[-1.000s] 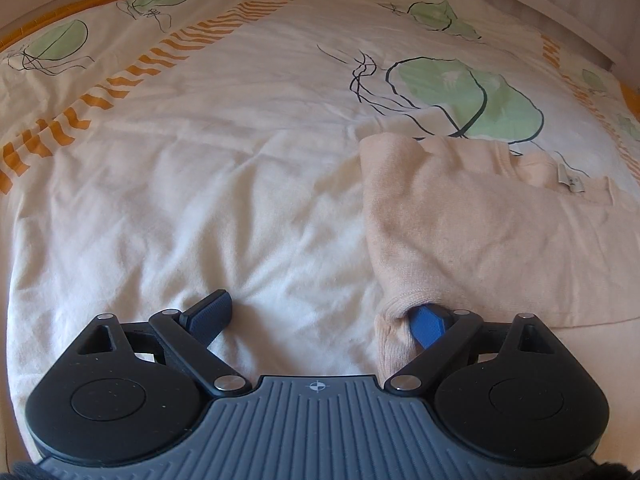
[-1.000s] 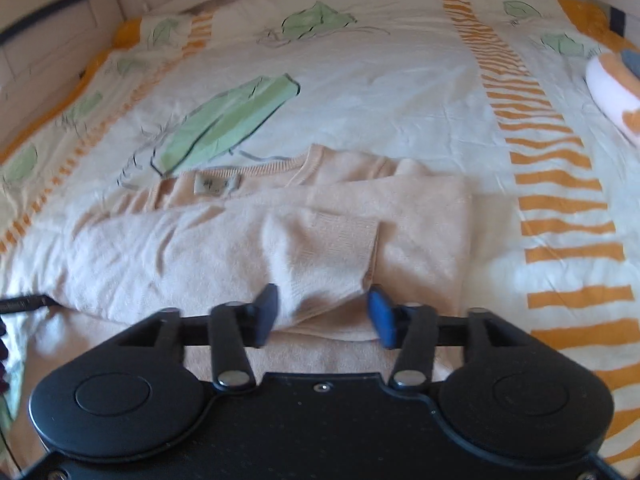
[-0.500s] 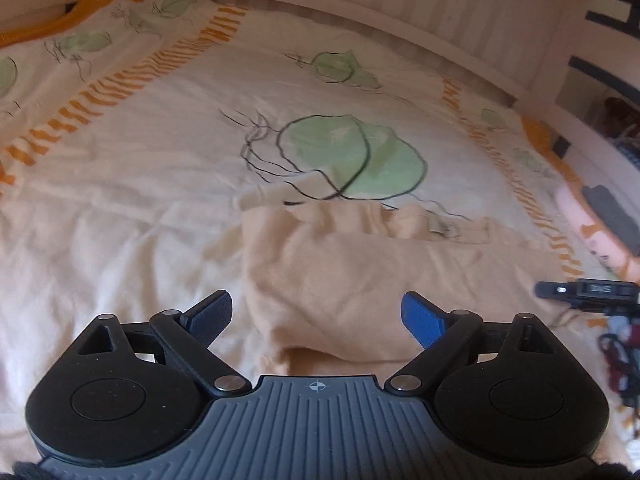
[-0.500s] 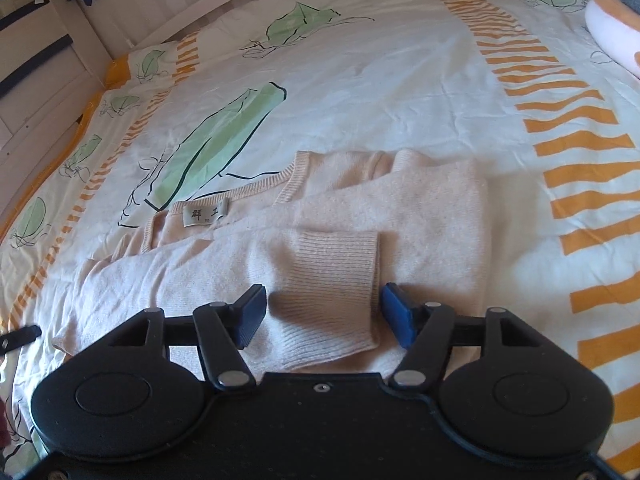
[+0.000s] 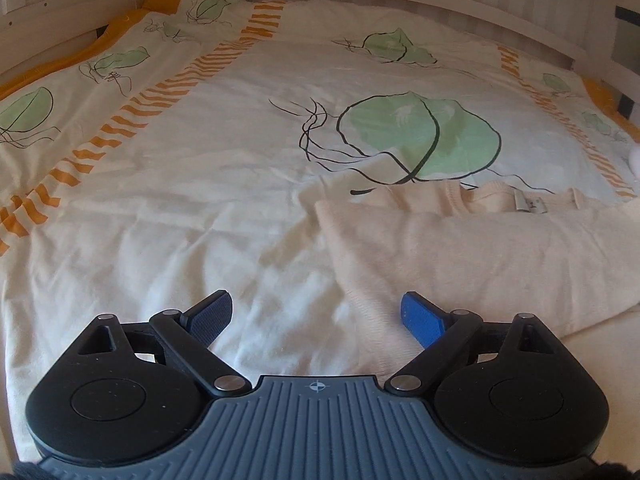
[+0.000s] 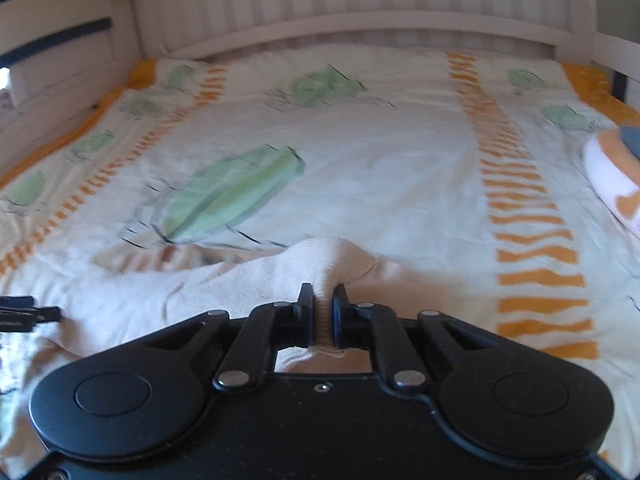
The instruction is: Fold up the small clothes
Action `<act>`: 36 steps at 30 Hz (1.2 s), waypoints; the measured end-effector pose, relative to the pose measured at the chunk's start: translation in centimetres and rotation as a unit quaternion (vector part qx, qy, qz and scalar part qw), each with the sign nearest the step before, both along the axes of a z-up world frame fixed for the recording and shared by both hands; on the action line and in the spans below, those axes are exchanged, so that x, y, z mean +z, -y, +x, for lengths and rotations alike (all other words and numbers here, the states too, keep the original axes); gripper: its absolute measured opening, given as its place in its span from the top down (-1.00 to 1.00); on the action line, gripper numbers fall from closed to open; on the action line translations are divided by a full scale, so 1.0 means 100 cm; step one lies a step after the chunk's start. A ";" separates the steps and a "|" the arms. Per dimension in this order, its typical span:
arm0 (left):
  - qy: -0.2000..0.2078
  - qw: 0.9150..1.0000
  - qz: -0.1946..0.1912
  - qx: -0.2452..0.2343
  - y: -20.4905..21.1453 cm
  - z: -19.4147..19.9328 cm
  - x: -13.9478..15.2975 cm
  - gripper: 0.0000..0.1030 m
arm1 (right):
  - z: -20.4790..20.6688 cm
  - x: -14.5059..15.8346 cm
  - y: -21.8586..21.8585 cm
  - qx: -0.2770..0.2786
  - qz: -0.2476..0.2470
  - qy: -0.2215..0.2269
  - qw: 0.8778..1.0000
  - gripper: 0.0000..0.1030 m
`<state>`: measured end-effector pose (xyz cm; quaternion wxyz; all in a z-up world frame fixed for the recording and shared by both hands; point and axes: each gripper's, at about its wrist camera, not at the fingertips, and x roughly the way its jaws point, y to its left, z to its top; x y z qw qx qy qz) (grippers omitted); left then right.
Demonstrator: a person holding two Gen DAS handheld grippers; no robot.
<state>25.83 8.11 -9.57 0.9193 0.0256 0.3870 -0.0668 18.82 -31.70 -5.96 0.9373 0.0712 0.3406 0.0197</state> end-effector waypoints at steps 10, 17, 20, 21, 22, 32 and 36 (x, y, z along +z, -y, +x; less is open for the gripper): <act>-0.045 0.998 0.031 0.038 -0.014 0.004 -0.019 -0.83 | 0.001 -0.049 0.024 -0.018 0.007 -0.059 0.998 -0.01; 0.011 0.996 0.021 0.084 -0.026 -0.006 0.009 -0.79 | -0.013 -0.039 0.034 -0.037 -0.009 -0.031 0.999 -0.50; 0.038 0.997 0.026 0.057 -0.010 -0.004 0.029 -0.79 | -0.013 -0.031 0.035 -0.036 -0.004 -0.002 0.999 -0.91; 0.038 0.998 0.033 0.039 0.001 0.002 0.031 -0.80 | -0.010 -0.030 0.034 -0.032 -0.003 0.001 0.999 -0.95; 0.036 0.998 0.040 0.027 0.010 0.008 0.032 -0.80 | -0.006 -0.030 0.032 -0.029 -0.004 0.002 1.000 -0.95; -0.013 0.996 0.087 -0.003 0.043 0.068 -0.027 -1.00 | 0.019 -0.062 0.053 -0.063 -0.056 -0.047 0.995 -0.98; -0.025 0.999 0.039 0.009 0.023 0.073 -0.026 -1.00 | 0.012 -0.059 0.082 -0.113 -0.036 -0.056 0.991 -0.99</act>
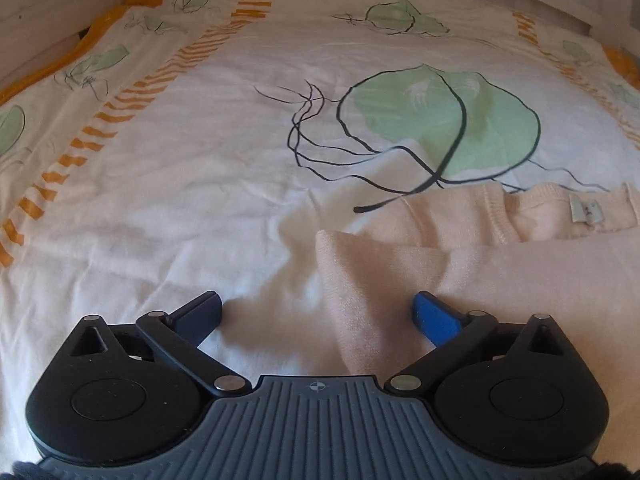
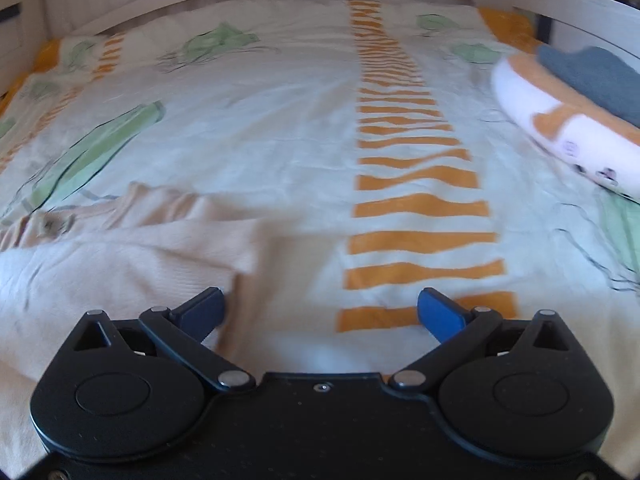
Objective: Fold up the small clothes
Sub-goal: 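Open the right gripper and move both grippers toward the sweater hem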
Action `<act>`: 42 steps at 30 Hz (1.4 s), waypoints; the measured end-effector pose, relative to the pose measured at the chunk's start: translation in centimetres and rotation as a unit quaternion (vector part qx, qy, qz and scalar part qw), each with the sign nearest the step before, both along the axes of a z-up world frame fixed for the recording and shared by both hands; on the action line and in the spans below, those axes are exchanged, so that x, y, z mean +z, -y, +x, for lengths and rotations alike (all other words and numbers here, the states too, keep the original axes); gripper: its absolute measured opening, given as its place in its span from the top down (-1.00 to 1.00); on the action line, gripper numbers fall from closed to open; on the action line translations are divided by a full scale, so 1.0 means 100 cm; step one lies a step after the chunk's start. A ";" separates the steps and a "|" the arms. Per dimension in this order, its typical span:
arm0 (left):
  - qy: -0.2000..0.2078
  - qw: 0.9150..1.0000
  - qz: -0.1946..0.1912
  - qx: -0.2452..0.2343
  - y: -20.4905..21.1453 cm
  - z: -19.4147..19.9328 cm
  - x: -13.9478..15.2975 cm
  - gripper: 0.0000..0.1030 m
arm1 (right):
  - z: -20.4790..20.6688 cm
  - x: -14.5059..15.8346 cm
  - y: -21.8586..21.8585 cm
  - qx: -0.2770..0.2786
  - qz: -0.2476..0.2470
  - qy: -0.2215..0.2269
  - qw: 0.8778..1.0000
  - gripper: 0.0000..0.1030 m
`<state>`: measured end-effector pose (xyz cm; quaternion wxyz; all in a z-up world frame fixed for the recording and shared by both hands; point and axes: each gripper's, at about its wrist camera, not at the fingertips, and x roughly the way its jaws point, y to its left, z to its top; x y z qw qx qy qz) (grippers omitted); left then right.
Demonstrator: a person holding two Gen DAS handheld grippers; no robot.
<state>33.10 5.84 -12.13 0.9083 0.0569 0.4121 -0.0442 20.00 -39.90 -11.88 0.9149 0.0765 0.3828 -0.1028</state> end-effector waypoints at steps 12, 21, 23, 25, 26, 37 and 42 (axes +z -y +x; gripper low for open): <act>-0.020 0.999 0.006 -0.040 0.002 -0.039 0.007 -1.00 | -0.026 -0.003 -0.031 0.088 -0.036 -0.078 0.992 -0.99; -0.029 0.999 -0.031 -0.019 -0.018 -0.055 0.012 -0.99 | -0.051 0.015 -0.032 0.073 -0.001 -0.047 0.996 -0.99; -0.026 0.999 -0.037 -0.027 -0.020 -0.071 0.021 -0.99 | -0.064 0.024 -0.033 0.073 0.024 -0.036 0.996 -0.99; -0.025 0.998 -0.045 -0.033 -0.021 -0.089 0.029 -0.99 | -0.078 0.032 -0.036 0.076 0.051 -0.031 0.995 -0.99; -0.026 0.998 -0.050 -0.037 -0.022 -0.099 0.032 -0.99 | -0.085 0.034 -0.039 0.079 0.061 -0.028 0.995 -0.99; -0.033 0.993 -0.103 -0.047 -0.031 -0.190 0.053 -0.99 | -0.162 0.049 -0.071 0.093 0.170 -0.039 0.980 -0.99; -0.030 0.993 -0.098 -0.053 -0.031 -0.214 0.059 -0.99 | -0.193 0.045 -0.078 0.079 0.199 -0.068 0.975 -0.99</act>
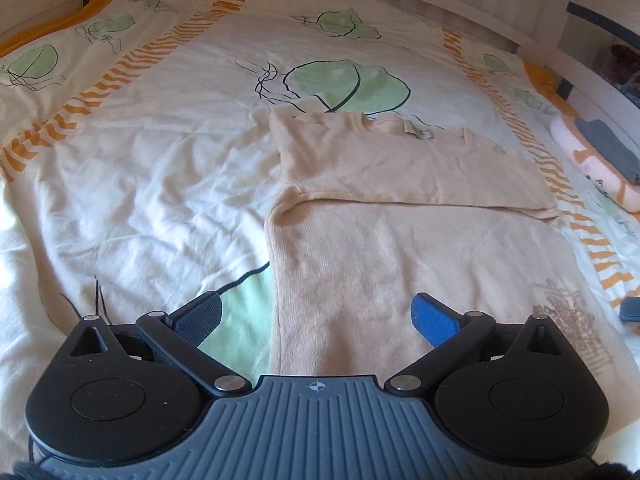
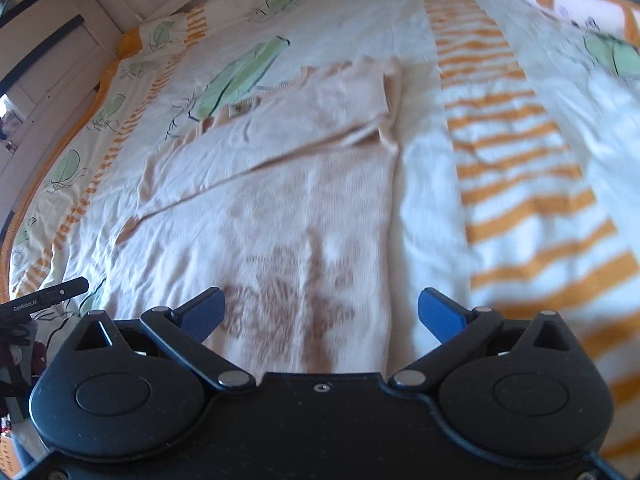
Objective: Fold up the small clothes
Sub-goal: 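Open the right gripper and move both grippers toward the sweater hem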
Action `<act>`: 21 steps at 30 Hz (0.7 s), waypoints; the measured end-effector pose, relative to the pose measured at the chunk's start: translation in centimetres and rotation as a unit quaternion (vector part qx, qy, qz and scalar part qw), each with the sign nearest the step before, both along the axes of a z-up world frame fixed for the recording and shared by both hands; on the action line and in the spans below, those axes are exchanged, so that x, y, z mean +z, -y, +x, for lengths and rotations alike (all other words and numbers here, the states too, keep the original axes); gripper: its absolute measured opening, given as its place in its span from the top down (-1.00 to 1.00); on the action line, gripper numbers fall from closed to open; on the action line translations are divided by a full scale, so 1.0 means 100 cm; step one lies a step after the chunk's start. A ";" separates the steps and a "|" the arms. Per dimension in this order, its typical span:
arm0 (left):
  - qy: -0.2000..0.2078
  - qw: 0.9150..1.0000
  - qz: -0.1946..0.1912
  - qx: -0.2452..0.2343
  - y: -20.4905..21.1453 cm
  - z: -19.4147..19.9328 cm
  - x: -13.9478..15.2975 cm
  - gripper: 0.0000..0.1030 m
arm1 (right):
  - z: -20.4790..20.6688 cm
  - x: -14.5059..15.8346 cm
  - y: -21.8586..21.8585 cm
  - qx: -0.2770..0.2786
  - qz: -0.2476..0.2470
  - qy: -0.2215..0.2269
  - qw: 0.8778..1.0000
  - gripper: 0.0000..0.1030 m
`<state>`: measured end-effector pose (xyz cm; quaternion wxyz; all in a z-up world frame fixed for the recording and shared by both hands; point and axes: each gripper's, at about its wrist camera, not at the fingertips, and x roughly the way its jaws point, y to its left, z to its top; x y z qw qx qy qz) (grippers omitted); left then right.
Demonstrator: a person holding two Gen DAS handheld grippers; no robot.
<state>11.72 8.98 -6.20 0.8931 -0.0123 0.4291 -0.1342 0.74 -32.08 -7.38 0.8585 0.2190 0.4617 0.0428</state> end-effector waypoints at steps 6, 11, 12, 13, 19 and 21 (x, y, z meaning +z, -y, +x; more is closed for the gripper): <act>-0.031 0.999 0.015 -0.005 -0.003 -0.026 -0.009 -0.99 | -0.025 -0.006 -0.006 -0.011 0.008 -0.013 1.000 -0.99; -0.070 0.997 0.008 -0.014 -0.007 -0.044 -0.025 -0.99 | -0.032 -0.007 -0.011 -0.006 0.013 -0.015 1.000 -0.99; -0.069 0.997 0.012 -0.018 -0.006 -0.046 -0.026 -0.99 | -0.033 -0.007 -0.011 -0.004 0.015 -0.016 1.000 -0.99; -0.070 0.997 0.018 -0.024 -0.003 -0.048 -0.026 -0.99 | -0.035 -0.008 -0.012 -0.003 0.018 -0.016 1.000 -0.99; -0.100 0.993 0.032 -0.045 0.005 -0.044 -0.042 -0.99 | -0.043 -0.010 -0.016 0.008 0.030 -0.021 0.999 -0.99; -0.108 0.992 0.033 -0.050 0.007 -0.043 -0.044 -0.99 | -0.045 -0.010 -0.018 0.011 0.036 -0.022 0.999 -0.99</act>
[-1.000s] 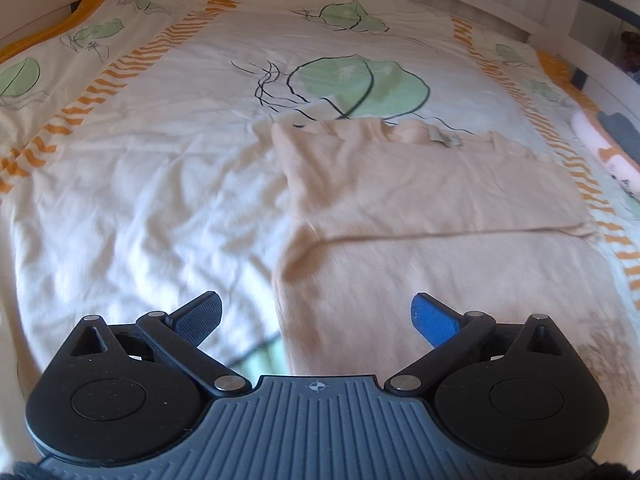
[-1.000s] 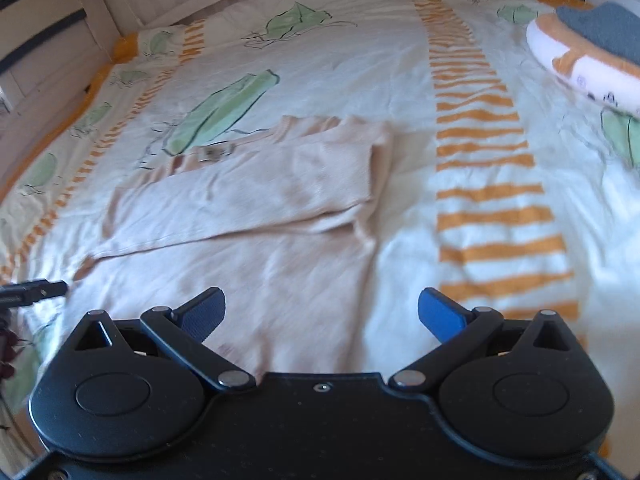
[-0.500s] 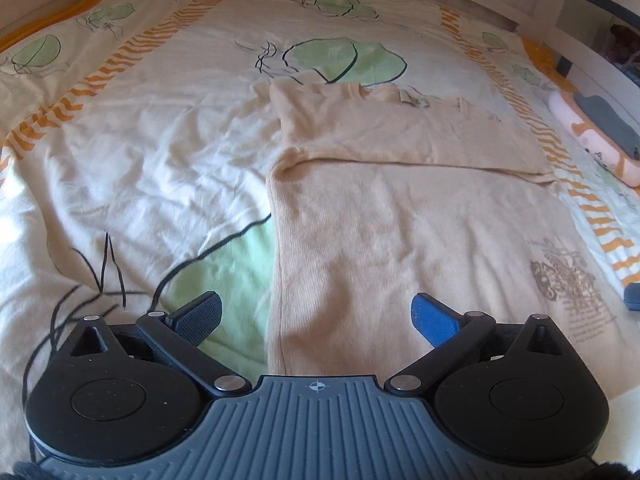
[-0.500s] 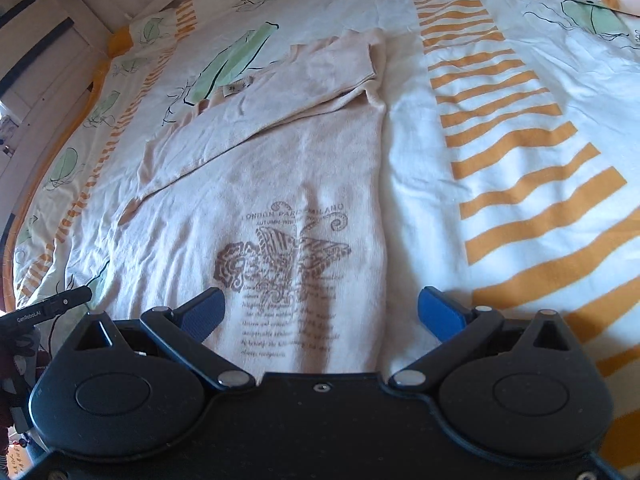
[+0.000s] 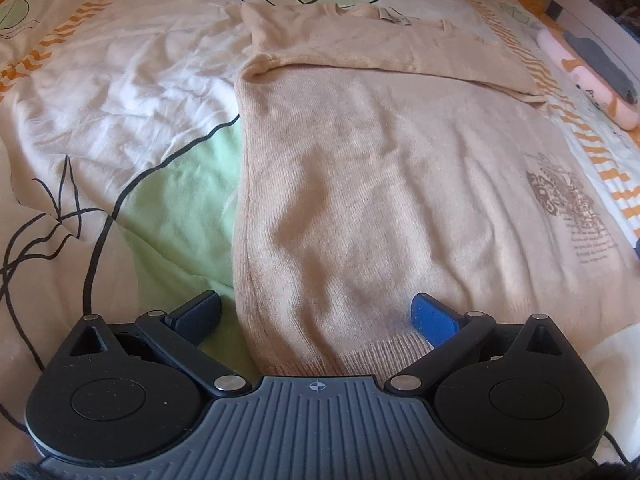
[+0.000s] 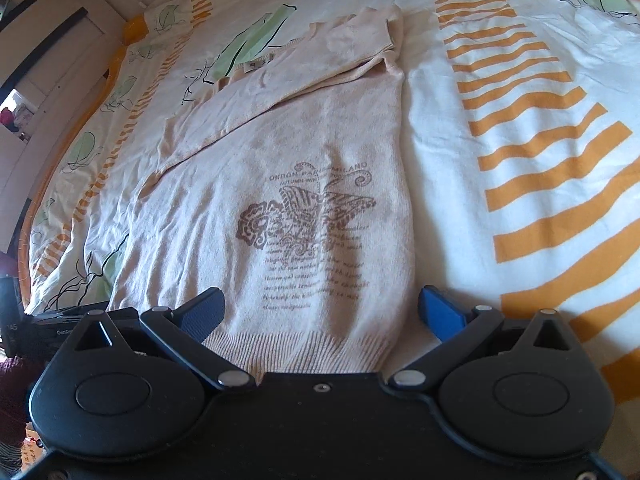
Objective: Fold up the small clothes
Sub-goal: 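Open the right gripper and move both grippers toward the sweater hem, then pinch the ribbed hem with the left and right grippers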
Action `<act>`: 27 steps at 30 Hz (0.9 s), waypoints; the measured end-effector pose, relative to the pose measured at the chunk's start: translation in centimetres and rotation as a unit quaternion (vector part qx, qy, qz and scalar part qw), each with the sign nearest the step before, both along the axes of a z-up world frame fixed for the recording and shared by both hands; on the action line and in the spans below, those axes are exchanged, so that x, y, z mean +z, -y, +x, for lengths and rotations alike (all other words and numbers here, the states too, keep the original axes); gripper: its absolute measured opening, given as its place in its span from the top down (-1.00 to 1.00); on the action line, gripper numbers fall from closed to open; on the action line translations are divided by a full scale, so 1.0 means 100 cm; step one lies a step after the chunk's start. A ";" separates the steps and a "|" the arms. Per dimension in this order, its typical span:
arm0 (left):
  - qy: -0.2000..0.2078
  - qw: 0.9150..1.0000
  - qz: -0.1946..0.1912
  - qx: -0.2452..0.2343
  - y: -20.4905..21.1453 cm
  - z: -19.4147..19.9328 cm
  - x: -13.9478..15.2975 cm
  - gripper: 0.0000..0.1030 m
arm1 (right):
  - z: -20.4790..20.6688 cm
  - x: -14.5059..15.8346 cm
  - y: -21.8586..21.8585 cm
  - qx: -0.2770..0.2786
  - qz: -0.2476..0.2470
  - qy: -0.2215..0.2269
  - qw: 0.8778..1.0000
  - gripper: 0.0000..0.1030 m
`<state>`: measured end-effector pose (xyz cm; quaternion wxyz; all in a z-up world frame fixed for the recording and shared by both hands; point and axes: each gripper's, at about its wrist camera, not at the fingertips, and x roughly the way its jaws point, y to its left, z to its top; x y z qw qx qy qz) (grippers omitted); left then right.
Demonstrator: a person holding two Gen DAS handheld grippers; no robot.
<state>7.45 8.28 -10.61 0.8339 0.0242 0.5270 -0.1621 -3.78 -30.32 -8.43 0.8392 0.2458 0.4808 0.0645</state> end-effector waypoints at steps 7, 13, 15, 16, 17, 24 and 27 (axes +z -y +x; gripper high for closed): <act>-0.007 1.000 -0.021 -0.007 -0.002 -0.003 0.001 -0.99 | -0.012 0.001 -0.009 0.020 0.023 0.006 1.000 -0.99; -0.014 0.999 -0.038 -0.002 -0.007 -0.003 -0.001 -0.98 | -0.017 -0.001 -0.014 0.030 0.030 0.013 0.999 -0.99; -0.015 0.999 -0.041 0.000 -0.008 -0.003 0.000 -0.98 | -0.018 -0.002 -0.013 0.033 0.034 0.016 0.999 -0.99; -0.016 0.999 -0.044 -0.001 -0.008 -0.003 0.001 -0.97 | -0.018 -0.002 -0.013 0.032 0.036 0.017 0.999 -0.99; -0.016 0.999 -0.049 -0.002 -0.009 -0.004 0.003 -0.96 | -0.018 -0.002 -0.012 0.032 0.038 0.018 0.999 -0.99; -0.032 0.996 -0.084 0.016 -0.023 -0.015 0.017 -0.51 | -0.019 -0.004 -0.009 0.030 0.049 0.018 0.998 -0.99; -0.035 0.996 -0.079 0.003 -0.023 -0.024 0.021 -0.41 | -0.018 -0.003 -0.010 0.032 0.046 0.016 0.998 -0.99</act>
